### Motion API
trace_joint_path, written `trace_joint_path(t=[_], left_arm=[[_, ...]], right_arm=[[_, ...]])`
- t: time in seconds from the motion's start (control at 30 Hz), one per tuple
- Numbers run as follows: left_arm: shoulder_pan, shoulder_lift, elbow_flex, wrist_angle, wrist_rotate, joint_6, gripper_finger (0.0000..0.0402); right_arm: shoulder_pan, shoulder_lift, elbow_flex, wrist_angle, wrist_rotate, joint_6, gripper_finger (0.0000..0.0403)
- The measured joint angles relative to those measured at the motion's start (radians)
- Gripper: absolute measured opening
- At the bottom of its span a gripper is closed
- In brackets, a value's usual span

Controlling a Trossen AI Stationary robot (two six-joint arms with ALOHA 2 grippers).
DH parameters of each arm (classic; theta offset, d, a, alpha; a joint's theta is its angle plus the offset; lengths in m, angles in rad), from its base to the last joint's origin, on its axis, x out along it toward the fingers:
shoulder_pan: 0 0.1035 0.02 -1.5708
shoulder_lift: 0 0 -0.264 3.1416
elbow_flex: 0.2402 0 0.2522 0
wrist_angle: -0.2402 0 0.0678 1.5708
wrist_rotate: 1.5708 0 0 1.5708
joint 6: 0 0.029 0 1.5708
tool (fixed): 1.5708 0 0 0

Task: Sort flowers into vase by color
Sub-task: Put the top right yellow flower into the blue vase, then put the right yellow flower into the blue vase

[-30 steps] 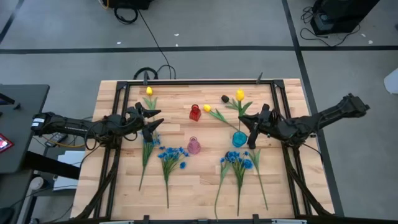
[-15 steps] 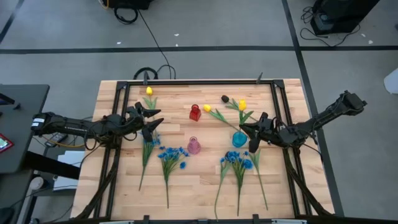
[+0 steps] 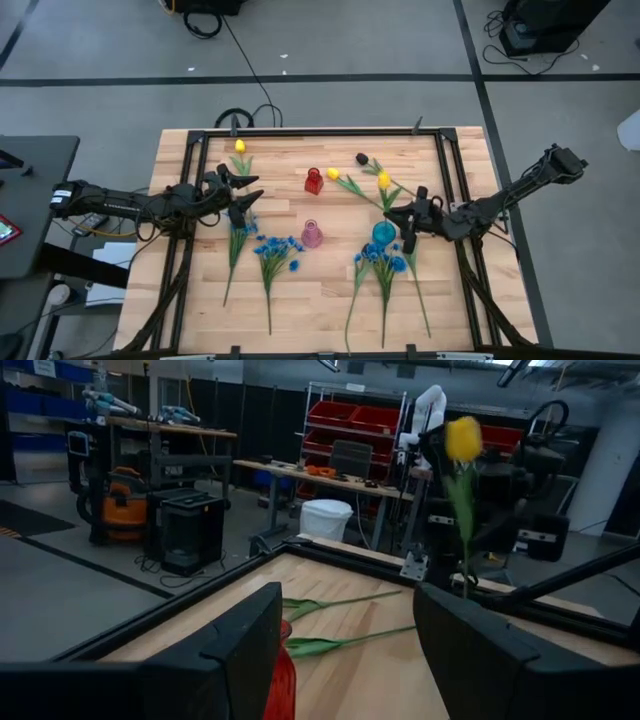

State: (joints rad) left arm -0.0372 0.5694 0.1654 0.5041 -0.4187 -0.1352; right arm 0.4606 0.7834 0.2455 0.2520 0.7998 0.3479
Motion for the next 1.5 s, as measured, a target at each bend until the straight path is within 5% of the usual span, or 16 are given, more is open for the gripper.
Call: trace_joint_path(t=[0.43,0.63,0.83,1.0,1.23,1.5], left_arm=[[0.000,0.000,0.000,-0.005,0.000,0.008,0.0232],[0.000,0.000,0.000,-0.005,0.000,-0.004,0.0232],[0.000,0.000,0.000,-0.007,0.000,-0.006,0.0232],[0.000,0.000,0.000,-0.008,0.001,-0.003,0.0232],[0.000,0.000,0.000,-0.017,0.001,0.015,0.0232],[0.000,0.000,0.000,-0.041,0.001,0.027,0.0232]], right_arm=[[0.000,-0.039,0.002,-0.071,-0.086,0.020,0.0211],[-0.024,-0.087,0.150,-0.480,-0.087,0.219,0.0240],[-0.175,-0.010,0.239,-0.813,-0.136,0.453,0.0228],[-0.359,0.075,0.239,-0.795,-0.234,0.412,0.0217],[-0.639,0.218,0.222,-0.583,-0.543,0.169,0.0202],[-0.822,0.419,0.221,-0.424,-0.599,0.035,0.0199]])
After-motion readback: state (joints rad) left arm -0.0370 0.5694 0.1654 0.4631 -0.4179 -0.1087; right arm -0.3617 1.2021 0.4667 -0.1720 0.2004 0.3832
